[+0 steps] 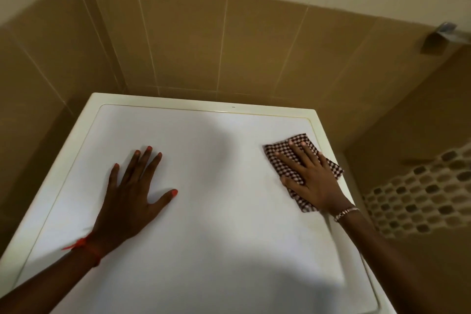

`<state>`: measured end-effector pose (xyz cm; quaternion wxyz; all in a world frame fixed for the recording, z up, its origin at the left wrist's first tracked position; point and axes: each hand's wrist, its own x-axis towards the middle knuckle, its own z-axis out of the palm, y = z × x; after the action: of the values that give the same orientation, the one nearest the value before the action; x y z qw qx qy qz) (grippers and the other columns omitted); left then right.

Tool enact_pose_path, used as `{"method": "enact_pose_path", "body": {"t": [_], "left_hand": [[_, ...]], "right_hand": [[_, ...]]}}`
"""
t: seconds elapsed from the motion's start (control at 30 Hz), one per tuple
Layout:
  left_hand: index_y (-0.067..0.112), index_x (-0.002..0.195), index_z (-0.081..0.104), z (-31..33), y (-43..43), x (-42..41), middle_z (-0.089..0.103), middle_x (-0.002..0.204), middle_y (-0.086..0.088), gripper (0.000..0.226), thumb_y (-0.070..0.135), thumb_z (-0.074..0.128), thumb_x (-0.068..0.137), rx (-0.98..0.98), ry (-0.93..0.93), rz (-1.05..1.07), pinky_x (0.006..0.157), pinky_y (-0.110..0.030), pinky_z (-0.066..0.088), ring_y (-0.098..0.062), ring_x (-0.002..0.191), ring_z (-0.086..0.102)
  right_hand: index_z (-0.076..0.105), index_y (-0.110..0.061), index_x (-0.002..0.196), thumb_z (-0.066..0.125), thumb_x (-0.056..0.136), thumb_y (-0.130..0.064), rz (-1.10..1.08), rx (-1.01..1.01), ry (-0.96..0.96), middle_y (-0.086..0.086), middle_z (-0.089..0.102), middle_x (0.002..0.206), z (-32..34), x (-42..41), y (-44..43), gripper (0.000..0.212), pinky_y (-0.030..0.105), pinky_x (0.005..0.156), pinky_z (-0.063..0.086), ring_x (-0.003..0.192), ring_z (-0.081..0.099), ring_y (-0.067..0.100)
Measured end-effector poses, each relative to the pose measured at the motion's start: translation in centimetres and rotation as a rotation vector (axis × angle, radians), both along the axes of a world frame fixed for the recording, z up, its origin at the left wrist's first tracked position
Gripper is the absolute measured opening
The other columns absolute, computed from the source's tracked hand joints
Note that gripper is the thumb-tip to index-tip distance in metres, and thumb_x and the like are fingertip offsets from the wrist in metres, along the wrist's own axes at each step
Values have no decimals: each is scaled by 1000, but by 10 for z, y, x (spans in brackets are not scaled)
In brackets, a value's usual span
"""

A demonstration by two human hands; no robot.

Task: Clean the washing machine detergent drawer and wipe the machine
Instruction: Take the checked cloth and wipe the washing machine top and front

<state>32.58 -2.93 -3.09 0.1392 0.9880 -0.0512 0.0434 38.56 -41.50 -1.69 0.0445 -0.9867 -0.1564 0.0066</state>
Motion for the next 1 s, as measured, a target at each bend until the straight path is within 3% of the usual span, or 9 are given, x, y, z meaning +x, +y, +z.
{"method": "enact_pose_path", "body": {"t": [0.13, 0.27, 0.43, 0.57, 0.67, 0.77, 0.87, 1.0], "left_hand": [[12, 144, 33, 2, -2, -1, 27, 152, -11, 93, 77, 9, 82, 40, 37, -34, 107, -62, 19, -29, 140, 23], [12, 143, 33, 5, -10, -2, 26, 153, -11, 102, 80, -3, 77, 65, 42, -15, 107, -65, 14, -28, 142, 19], [25, 149, 17, 21, -69, -1, 5, 158, 2, 107, 83, -15, 65, -85, -2, 30, 114, -52, -4, -16, 146, -2], [24, 149, 16, 17, -104, -6, 5, 158, 1, 102, 77, -12, 67, -111, 13, 34, 114, -53, -1, -18, 146, -1], [21, 149, 18, 10, -110, -13, 8, 158, -1, 114, 80, -26, 61, -103, 23, 4, 114, -53, 0, -21, 146, 3], [18, 147, 24, 5, -108, -15, 14, 157, -5, 111, 80, -19, 67, -90, 48, -33, 114, -54, -2, -23, 146, 8], [12, 142, 37, 1, -107, -15, 27, 152, -12, 100, 74, -9, 79, -8, 33, -68, 111, -59, 6, -30, 142, 22], [12, 144, 34, -4, -110, -17, 24, 153, -13, 87, 66, 7, 81, 44, 10, -53, 111, -60, 4, -30, 144, 18]], "right_hand": [[12, -53, 140, 9, 71, -78, -211, -25, 17, -9, 11, 157, 7, -6, -29, 73, 51, 115, 10, 146, 3, 19], [19, -45, 144, 6, 66, -75, -379, 51, 52, -4, 11, 158, 10, 7, 3, 85, 54, 114, 4, 145, 4, 24], [20, -49, 142, -1, 73, -78, -131, 109, 63, -7, 14, 157, 6, -28, 74, 78, 53, 113, 2, 146, 5, 21], [23, -43, 142, -3, 88, -66, 23, 150, 38, -5, 22, 154, 0, -95, 94, 65, 55, 113, 4, 145, 7, 24], [14, -45, 143, -1, 87, -68, 41, 133, 73, -16, 12, 154, -3, -138, 68, 62, 52, 115, -5, 145, -2, 12], [3, -51, 142, -3, 81, -76, -74, 89, 95, -26, 2, 153, 2, -152, 25, 65, 49, 116, -7, 144, -8, 4], [-5, -50, 140, -7, 71, -81, -259, 38, 108, -24, -3, 153, 10, -136, -7, 75, 47, 115, -4, 143, -8, 4], [7, -44, 145, -3, 66, -74, -447, 75, 67, -10, 2, 158, 13, -100, -5, 86, 52, 115, 3, 145, -2, 11]]}}
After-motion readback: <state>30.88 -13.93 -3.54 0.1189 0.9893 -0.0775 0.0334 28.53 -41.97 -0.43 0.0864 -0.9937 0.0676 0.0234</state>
